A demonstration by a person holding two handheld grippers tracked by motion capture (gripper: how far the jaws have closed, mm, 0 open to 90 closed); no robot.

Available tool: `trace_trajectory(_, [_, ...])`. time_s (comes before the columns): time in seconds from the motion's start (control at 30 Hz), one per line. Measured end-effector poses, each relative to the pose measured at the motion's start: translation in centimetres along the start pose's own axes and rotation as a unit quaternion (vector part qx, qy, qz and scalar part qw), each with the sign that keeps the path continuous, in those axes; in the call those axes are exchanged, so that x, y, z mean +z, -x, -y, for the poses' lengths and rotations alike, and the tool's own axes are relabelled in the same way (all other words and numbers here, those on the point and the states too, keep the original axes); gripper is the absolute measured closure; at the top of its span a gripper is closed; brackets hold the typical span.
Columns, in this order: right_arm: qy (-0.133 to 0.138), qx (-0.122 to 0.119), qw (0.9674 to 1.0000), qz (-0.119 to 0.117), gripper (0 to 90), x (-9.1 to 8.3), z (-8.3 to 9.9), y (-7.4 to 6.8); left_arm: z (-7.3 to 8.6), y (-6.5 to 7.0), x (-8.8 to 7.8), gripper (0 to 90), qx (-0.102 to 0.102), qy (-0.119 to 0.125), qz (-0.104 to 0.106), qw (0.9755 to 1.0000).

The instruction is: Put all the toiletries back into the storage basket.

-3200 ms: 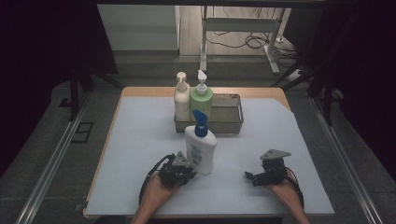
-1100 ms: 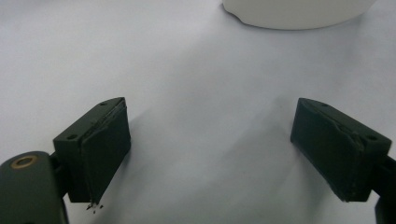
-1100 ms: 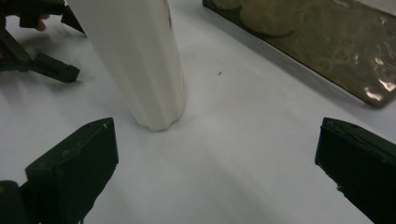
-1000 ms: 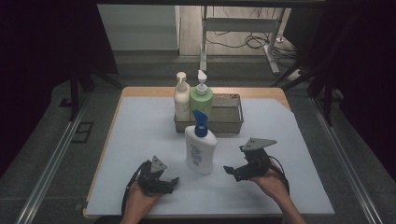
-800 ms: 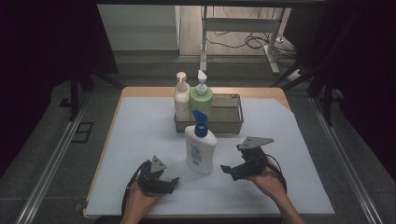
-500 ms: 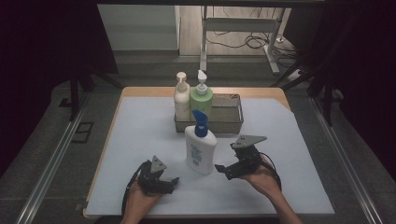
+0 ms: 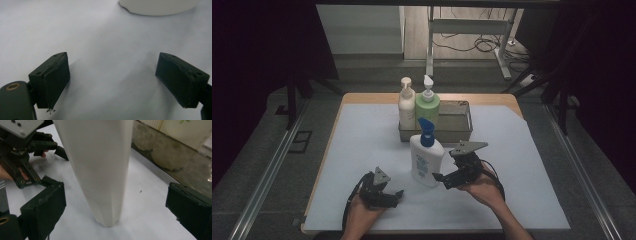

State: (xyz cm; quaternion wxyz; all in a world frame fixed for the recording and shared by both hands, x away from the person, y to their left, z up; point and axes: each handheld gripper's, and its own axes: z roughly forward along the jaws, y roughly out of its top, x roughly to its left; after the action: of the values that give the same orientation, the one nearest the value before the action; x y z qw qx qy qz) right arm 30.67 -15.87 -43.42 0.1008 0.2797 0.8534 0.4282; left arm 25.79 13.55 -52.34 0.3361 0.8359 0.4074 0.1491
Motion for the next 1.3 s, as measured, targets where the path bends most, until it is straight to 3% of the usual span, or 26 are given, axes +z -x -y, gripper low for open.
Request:
trace_trajectory(0.7, [0.005, -0.005, 1.0, -0.003, 16.4, 2.6, -2.7, -0.9, 0.0, 0.0, 0.0, 11.9, 0.0, 0.0, 0.0, 1.0])
trace_trajectory(1.07, [0.013, -0.014, 0.9997, -0.013, 35.9, 3.2, -3.5, -1.2, 0.0, 0.0, 0.0, 11.8, 0.0, 0.0, 0.0, 1.0])
trace_trajectory(1.3, [0.005, -0.028, 0.9996, 0.005, 38.8, 3.1, -3.7, -1.6, 0.0, 0.0, 0.0, 11.9, 0.0, 0.0, 0.0, 1.0])
